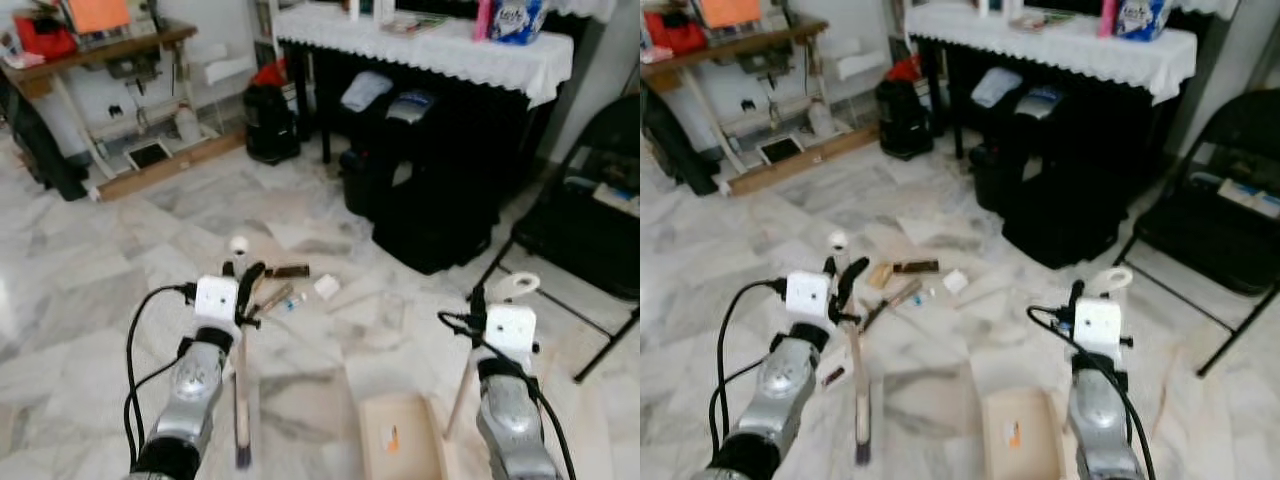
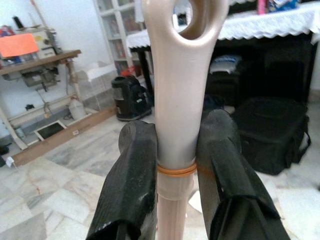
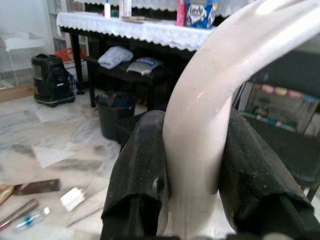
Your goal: Sweep floor
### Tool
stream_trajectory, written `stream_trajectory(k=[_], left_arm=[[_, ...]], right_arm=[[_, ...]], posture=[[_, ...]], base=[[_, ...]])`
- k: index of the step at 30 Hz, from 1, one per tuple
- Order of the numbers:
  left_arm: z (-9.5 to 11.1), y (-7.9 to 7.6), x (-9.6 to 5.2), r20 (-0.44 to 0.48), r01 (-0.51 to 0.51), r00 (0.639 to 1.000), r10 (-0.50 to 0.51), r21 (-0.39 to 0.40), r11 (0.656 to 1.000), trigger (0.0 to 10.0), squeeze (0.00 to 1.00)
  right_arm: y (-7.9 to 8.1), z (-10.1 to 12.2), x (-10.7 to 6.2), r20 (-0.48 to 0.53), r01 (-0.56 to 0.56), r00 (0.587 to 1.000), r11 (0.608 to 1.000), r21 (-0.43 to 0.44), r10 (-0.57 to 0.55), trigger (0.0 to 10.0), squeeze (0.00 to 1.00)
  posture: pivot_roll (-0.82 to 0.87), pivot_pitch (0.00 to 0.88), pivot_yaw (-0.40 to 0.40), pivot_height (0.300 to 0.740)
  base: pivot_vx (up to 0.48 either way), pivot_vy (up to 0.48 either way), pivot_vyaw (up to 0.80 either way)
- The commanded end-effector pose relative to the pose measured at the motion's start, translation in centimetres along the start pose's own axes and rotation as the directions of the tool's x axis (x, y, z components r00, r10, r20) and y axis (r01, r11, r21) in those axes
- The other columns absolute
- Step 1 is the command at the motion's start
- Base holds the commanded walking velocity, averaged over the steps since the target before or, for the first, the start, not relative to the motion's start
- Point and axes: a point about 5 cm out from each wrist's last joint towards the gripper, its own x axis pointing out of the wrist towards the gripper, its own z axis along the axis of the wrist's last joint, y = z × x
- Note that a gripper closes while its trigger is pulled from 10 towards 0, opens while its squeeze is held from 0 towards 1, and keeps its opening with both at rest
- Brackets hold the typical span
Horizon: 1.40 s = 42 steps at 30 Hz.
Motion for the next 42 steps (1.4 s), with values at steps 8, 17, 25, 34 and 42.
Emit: stream_trajectory(k=[8, 17, 25, 34, 42], left_arm=[[0.41, 1.00, 0.06, 0.025, -0.008, 1.000, 0.008, 0.024, 1.000, 10.0, 0.00], [0.44, 1.04, -0.02, 0.025, 0.008, 1.000, -0.008, 0.028, 1.000, 10.0, 0.00], [0.51, 0.84, 0.04, 0.028, 0.019, 0.999, -0.020, 0.027, 0.999, 10.0, 0.00], [0.84, 1.00, 0.30, 0.037, 0.010, 0.999, -0.012, 0.028, 1.000, 10.0, 0.00], [1.02, 1.56, 0.34, 0.042, -0.009, 0.999, 0.007, 0.033, 0.999, 10.0, 0.00]], right_arm=[[0.54, 1.15, 0.51, 0.054, -0.008, 0.999, 1.000, 0.020, 0.007, 10.0, 0.00], [0.59, 0.92, 0.09, 0.048, 0.001, 0.999, 1.000, 0.030, -0.002, 10.0, 0.00], [0.48, 0.82, -0.02, 0.044, 0.004, 0.999, 1.000, 0.029, -0.006, 10.0, 0.00], [0.51, 1.01, 0.05, 0.049, 0.002, 0.999, 1.000, 0.030, -0.004, 10.0, 0.00], [0.65, 1.10, 0.16, 0.050, 0.009, 0.999, 0.999, 0.040, -0.011, 10.0, 0.00]], posture=[[-0.05, 0.000, 0.044, 0.740], [-0.06, 0.000, 0.058, 0.740], [-0.06, 0.000, 0.060, 0.740], [-0.05, 0.000, 0.052, 0.740], [-0.04, 0.000, 0.058, 0.740]], base=[[0.292, 0.000, 0.00], [0.298, 0.000, 0.00], [0.299, 0.000, 0.00], [0.298, 0.000, 0.00], [0.297, 0.000, 0.00]])
